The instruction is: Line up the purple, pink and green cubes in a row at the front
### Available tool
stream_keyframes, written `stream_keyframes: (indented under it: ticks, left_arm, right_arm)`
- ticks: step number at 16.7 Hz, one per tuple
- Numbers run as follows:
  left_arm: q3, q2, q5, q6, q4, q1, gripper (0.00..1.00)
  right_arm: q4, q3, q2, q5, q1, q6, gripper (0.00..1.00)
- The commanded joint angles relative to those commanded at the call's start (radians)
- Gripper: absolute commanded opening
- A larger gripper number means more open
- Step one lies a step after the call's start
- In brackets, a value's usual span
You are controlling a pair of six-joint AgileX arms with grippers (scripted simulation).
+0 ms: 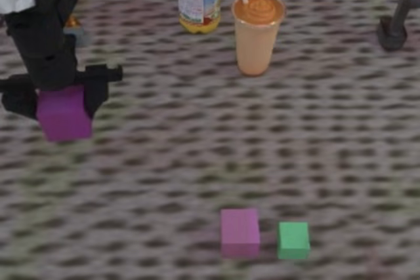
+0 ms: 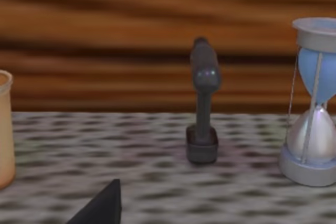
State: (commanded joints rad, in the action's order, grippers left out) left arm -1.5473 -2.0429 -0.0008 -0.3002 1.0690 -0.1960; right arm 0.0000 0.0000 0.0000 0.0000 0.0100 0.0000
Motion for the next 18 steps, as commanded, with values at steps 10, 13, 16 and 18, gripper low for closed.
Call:
stream_keyframes:
  ticks: [10, 13, 16, 18]
  left_arm:
    - [0.322, 0.289, -0.002, -0.397, -0.031, -0.507, 0.00]
    - [0.354, 0.322, -0.003, -0.435, -0.037, -0.546, 0.00]
    - [0.351, 0.317, -0.003, -0.432, -0.035, -0.542, 0.00]
    - [0.363, 0.311, -0.003, -0.433, -0.052, -0.542, 0.00]
  right_arm:
    - [0.000, 0.000, 0.000, 0.000, 0.000, 0.000, 1.00]
    - [0.000, 0.000, 0.000, 0.000, 0.000, 0.000, 1.00]
    - [0.000, 0.000, 0.000, 0.000, 0.000, 0.000, 1.00]
    - [0.000, 0.000, 0.000, 0.000, 0.000, 0.000, 1.00]
